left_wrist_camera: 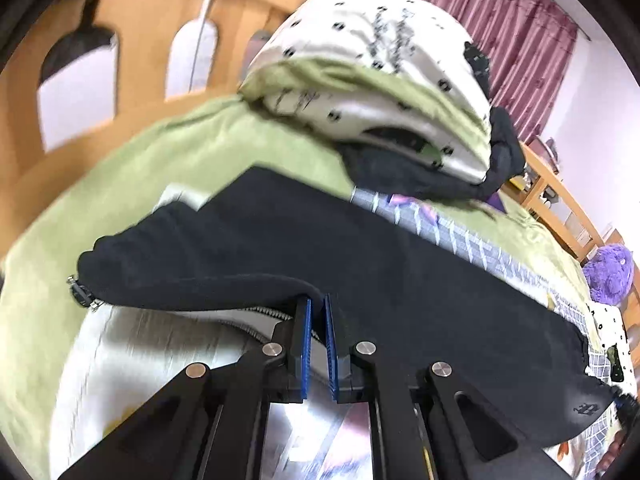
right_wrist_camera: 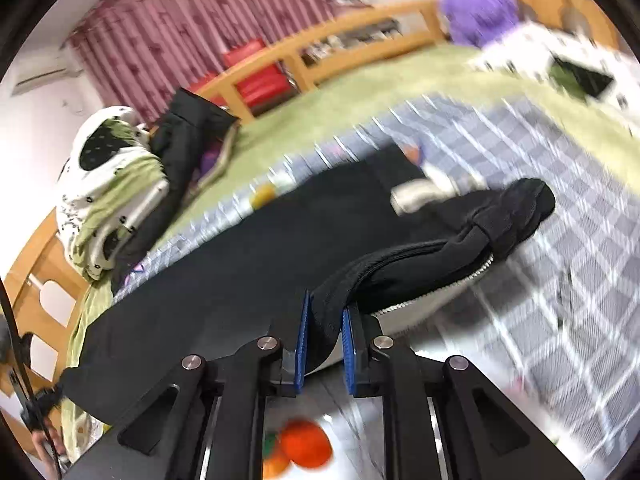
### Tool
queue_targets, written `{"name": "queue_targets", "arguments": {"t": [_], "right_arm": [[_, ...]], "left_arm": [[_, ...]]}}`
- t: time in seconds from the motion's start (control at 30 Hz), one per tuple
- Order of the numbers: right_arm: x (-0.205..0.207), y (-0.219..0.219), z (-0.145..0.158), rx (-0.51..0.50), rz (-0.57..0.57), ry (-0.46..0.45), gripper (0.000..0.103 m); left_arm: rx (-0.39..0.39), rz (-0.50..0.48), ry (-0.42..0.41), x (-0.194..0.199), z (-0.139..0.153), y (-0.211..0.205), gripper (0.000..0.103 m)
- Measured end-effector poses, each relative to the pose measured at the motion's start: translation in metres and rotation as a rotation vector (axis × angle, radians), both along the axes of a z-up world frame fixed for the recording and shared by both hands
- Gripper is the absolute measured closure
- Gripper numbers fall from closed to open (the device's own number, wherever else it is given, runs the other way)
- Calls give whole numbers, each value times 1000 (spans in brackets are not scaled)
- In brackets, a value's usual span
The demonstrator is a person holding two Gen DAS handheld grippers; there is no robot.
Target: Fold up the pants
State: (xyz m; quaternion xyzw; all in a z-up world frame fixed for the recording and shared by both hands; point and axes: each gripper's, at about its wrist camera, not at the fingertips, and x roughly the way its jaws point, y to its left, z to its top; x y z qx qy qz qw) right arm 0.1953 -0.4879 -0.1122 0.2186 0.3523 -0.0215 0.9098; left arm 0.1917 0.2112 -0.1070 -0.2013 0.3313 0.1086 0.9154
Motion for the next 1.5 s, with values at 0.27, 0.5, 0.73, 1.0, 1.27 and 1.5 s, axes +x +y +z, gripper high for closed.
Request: {"name": "queue_targets", "arguments": {"t": [0.27,0.5,0.73,1.0,1.27,1.5], "right_arm": [[87,17,32,-104,53,-55,90],[171,2,6,-90,-5,-48,90],[221,8,-43,-69,9,95,69],[141,28,-31,-104,78,108,49],[30,32,-62,-145,114,222,48],[-10,0,-84,77,21,181,42]], "left_arm": [[103,-19,-78,77,27,-11,96],[150,37,-113,145,19,-9,96],[165,82,8,173,-18,-21,76],[178,11,33,106,-6,-37,42],[30,-42,168,14,-51,-31,41],[-137,-23,173,-9,-85,-5,38]]}}
